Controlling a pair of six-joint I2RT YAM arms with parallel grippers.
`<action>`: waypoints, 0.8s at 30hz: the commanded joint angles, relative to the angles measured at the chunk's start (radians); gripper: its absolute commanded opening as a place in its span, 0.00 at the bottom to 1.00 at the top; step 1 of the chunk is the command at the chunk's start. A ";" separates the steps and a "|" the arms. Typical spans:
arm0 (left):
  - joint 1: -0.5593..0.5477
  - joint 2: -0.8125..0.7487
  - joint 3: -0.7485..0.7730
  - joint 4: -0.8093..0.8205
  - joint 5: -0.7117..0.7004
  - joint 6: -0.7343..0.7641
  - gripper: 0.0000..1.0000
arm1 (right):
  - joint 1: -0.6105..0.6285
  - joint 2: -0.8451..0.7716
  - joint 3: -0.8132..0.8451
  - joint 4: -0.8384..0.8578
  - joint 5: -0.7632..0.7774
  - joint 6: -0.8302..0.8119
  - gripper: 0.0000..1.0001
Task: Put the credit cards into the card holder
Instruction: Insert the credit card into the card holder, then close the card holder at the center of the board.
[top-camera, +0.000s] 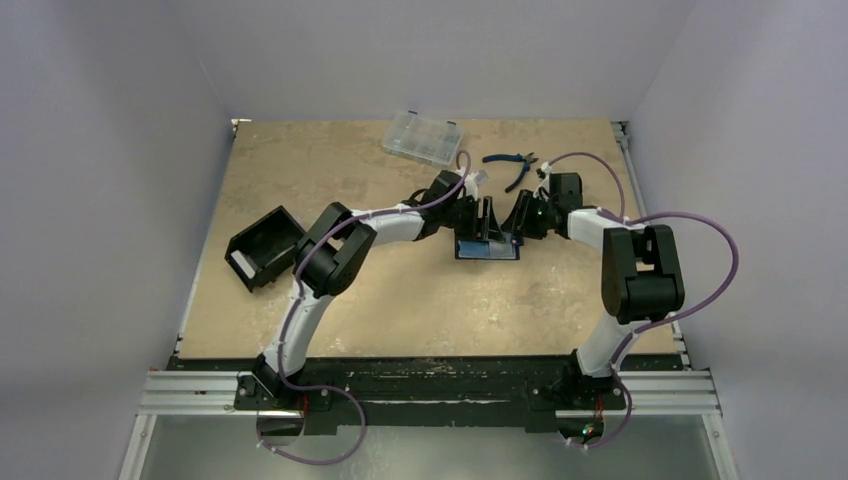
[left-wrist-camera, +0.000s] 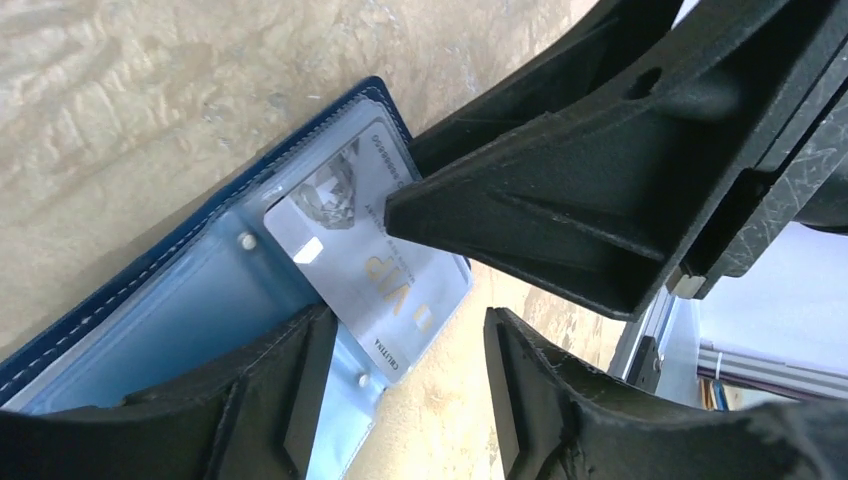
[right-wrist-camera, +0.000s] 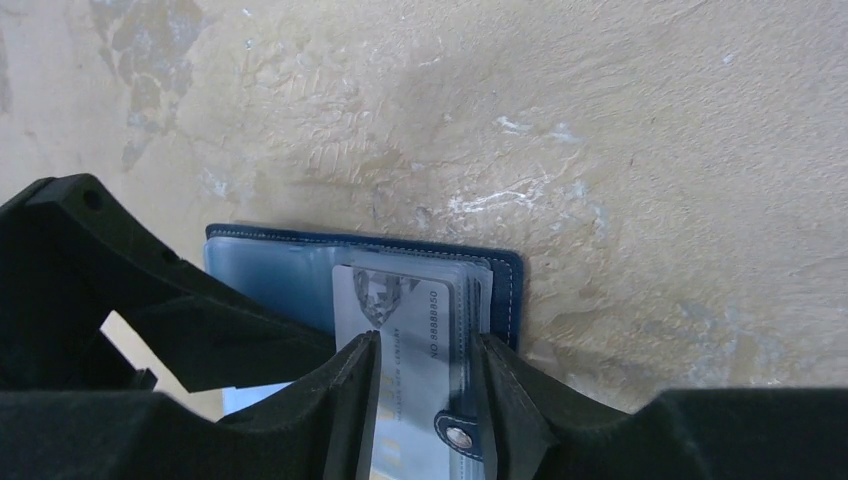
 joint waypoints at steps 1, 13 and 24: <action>0.003 -0.071 -0.019 -0.041 -0.033 0.080 0.63 | 0.016 -0.053 0.025 -0.077 0.120 -0.051 0.48; 0.135 -0.297 -0.284 -0.061 0.035 0.103 0.70 | 0.030 -0.092 0.008 -0.136 0.204 -0.089 0.59; 0.138 -0.194 -0.362 0.149 0.076 -0.060 0.67 | 0.079 -0.146 -0.029 -0.177 0.370 -0.086 0.58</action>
